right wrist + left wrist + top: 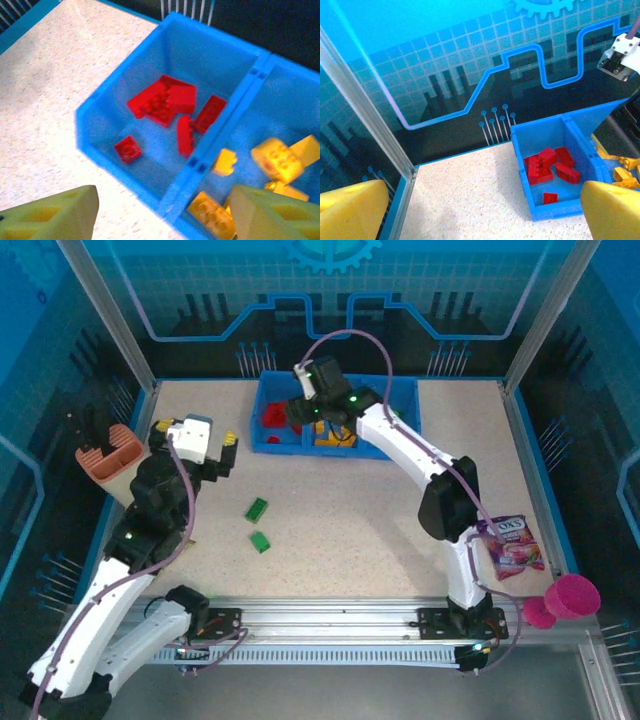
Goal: Sort the legos into containers by color
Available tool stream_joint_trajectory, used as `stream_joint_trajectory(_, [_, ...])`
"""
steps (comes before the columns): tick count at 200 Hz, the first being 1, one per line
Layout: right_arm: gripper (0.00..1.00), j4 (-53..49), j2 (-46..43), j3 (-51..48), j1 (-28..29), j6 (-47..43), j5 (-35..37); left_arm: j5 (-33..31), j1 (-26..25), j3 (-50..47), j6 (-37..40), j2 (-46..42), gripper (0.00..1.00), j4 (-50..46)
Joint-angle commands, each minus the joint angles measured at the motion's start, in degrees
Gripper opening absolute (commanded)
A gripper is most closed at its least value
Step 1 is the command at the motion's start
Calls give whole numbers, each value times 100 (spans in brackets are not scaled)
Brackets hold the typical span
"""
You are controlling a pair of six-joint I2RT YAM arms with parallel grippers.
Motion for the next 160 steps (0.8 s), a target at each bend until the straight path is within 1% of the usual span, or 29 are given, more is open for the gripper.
stream_joint_trajectory(1, [71, -929, 219, -101, 668, 1841, 123, -304, 66, 168, -299, -122, 99, -589])
stream_joint_trajectory(18, [74, -639, 311, -404, 1056, 2800, 268, -352, 66, 259, -470, -213, 100, -818])
stream_joint_trajectory(31, [76, -600, 453, -426, 1278, 3467, 339, -343, 68, 270, -622, -325, 99, -917])
stream_joint_trajectory(50, [81, -564, 749, -283, 1536, 4037, 207, -190, 66, 232, -792, -502, 99, -1039])
stream_joint_trajectory(63, [83, -749, 947, -118, 1711, 4385, 411, -104, 65, 210, -941, -623, 99, -1099])
stream_joint_trajectory(80, [84, -1042, 1168, 106, 1859, 4678, 519, 4, 65, 189, -1121, -771, 99, -1168])
stream_joint_trajectory(94, [84, -1284, 1522, 293, 1910, 4930, 550, 128, 64, 125, -1240, -906, 99, -1180])
stream_joint_trajectory(116, [84, -1320, 1819, 545, 1959, 5020, 513, 161, 58, -34, -1319, -1104, 99, -1162])
stream_joint_trajectory(141, [83, -1765, 2225, 1097, 2005, 5022, 568, 253, 50, -114, -1352, -1236, 99, -1137])
stream_joint_trajectory(160, [81, -1896, 2405, 1241, 2014, 4986, 571, 298, 53, -122, -1389, -1278, 99, -1139])
